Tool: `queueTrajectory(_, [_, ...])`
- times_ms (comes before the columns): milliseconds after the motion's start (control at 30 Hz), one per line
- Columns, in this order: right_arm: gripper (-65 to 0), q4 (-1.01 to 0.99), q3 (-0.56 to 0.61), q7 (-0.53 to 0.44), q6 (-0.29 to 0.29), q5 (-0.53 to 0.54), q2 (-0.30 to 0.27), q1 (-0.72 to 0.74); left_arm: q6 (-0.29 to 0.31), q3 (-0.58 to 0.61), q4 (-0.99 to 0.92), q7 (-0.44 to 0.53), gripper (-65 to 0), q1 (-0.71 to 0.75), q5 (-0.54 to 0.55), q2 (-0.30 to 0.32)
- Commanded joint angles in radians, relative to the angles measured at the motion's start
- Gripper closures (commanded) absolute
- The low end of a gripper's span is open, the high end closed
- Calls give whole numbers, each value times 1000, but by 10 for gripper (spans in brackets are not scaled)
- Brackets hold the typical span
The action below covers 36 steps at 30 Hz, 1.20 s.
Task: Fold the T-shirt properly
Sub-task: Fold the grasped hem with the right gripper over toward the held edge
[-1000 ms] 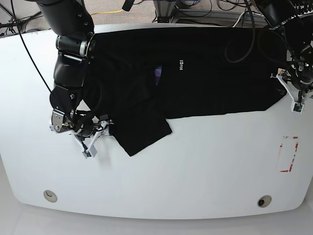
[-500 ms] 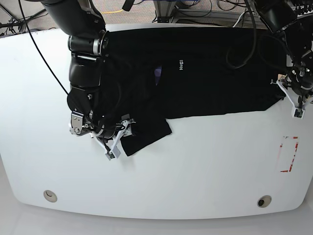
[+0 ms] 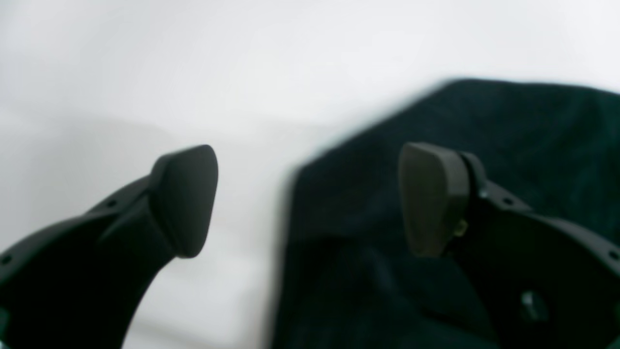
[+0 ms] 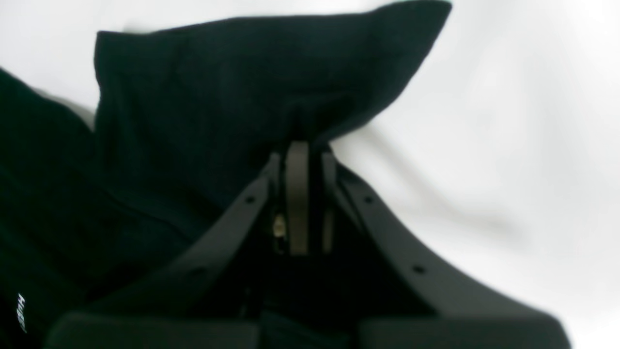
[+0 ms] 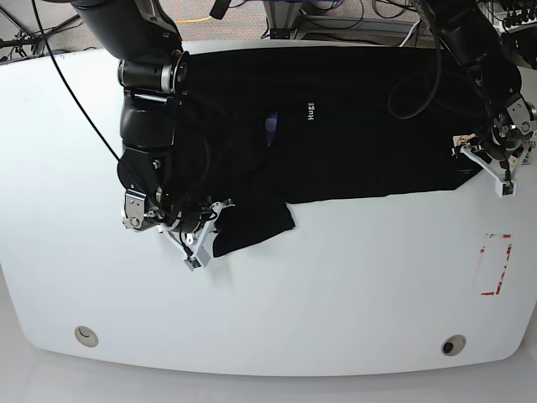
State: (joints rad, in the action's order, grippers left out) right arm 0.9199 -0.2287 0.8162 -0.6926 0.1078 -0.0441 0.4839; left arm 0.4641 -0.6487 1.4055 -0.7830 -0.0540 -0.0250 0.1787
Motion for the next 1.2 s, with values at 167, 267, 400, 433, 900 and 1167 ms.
queueTrajectory(167, [-19, 14, 1, -7, -6, 11, -4, 29, 0, 0, -131, 20, -550, -83, 6, 18])
queueTrajectory(267, [-19, 14, 1, -7, -6, 11, -4, 29, 0, 0, -153, 20, -531, -99, 6, 15])
queueTrajectory(400, [-14, 51, 1, -2, -6, 11, -6, 26, 0, 0, -151, 20, -283, -109, 6, 14])
queueTrajectory(433, [-14, 74, 1, -1, -6, 11, -6, 20, 0, 0, -151, 20, -222, -109, 6, 14])
queueTrajectory(900, [0, 387, -2, 174, -6, 13, 0, -24, 215, 28, 8, 20, -37, -65, 6, 12])
queueTrajectory(1167, [0, 695, -7, 360, -6, 13, -3, -139, 234, 28, 108, 20, -36, -31, 6, 12])
